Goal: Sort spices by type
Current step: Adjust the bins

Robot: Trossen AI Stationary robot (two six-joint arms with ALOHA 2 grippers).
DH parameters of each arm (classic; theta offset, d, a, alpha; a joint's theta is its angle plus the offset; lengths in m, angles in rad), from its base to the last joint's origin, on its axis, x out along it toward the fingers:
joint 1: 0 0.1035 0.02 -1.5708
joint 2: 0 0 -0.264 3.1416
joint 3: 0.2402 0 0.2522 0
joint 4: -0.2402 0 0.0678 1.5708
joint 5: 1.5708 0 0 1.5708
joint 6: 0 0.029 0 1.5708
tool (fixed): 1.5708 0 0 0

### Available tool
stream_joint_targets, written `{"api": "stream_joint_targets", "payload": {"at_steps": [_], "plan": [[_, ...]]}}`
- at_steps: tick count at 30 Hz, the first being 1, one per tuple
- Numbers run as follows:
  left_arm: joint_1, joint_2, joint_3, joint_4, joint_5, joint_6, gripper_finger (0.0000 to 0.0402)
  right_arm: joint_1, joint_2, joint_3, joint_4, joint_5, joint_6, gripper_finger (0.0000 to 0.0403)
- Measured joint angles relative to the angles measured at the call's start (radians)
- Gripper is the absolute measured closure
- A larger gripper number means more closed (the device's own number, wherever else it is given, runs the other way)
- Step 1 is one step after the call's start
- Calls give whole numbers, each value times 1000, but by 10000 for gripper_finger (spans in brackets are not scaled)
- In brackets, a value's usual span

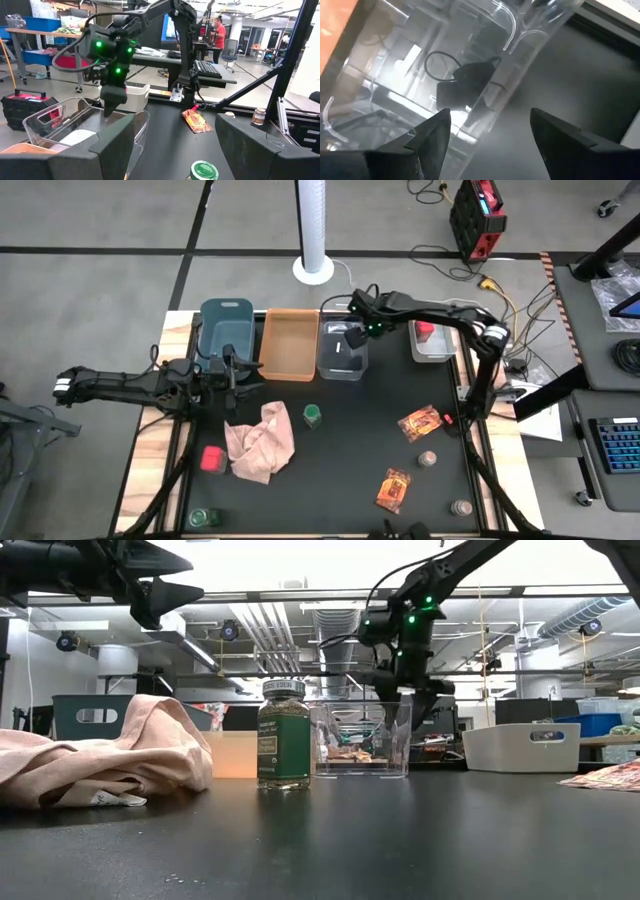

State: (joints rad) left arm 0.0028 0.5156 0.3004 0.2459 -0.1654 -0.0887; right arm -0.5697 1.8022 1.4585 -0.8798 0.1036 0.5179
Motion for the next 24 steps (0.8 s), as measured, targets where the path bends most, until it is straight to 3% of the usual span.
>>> {"api": "stream_joint_targets", "payload": {"at_steps": [7,20,24], "plan": [[0,0,0,0,0,-2,142,-13,45,7,0,0,-1,200],[0,0,0,0,0,-24,142,-37,45,7,0,2,-12,365],[0,0,0,0,0,-26,142,-45,40,7,-8,1,-20,390]]}}
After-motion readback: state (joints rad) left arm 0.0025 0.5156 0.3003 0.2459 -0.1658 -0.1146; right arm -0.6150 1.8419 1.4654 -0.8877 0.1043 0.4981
